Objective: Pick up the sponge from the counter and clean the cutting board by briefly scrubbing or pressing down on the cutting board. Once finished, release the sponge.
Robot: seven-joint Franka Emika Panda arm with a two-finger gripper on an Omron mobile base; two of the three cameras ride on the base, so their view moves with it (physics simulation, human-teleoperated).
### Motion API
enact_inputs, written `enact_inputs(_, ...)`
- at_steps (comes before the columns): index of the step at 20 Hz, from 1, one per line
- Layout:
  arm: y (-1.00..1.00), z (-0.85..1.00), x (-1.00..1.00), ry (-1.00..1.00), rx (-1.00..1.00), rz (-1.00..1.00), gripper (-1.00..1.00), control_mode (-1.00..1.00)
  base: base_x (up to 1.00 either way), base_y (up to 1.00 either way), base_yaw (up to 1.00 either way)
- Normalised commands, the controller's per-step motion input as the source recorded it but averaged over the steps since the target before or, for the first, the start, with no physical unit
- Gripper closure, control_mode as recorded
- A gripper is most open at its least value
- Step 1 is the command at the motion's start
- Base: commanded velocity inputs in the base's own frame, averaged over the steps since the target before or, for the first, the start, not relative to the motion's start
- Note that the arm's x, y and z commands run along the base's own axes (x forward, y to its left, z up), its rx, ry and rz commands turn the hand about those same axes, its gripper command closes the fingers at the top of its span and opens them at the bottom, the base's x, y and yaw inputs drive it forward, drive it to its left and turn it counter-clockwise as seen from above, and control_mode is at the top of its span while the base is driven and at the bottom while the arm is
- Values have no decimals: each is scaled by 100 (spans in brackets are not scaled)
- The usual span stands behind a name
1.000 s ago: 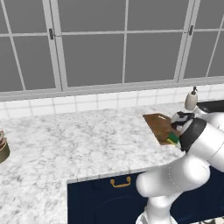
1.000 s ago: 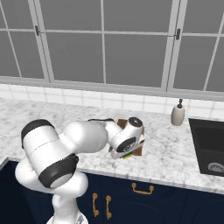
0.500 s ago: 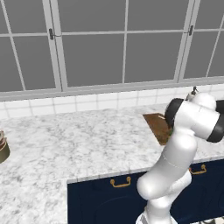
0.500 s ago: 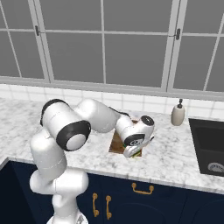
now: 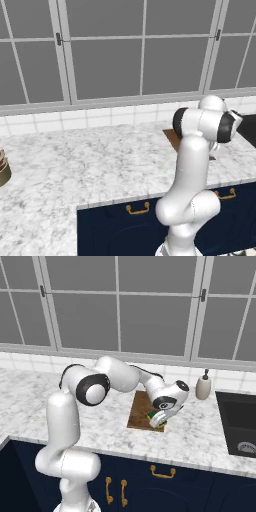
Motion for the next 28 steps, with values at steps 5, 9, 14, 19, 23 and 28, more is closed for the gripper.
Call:
enact_inputs(5, 59, -7, 48, -13, -4, -7, 100, -100, 0, 0, 0)
enact_inputs(9, 66, -1, 50, -12, -6, -11, 100, -100, 0, 0, 0)
enact_inputs(14, 20, -2, 56, -8, -7, -6, 100, -100, 0, 0, 0)
enact_inputs(19, -5, 0, 76, -7, -2, -3, 100, -100, 0, 0, 0)
enact_inputs(23, -12, 0, 91, -1, 0, 0, 100, -100, 0, 0, 0)
enact_inputs(28, -62, 0, 48, 0, 0, 0, 100, -100, 0, 0, 0)
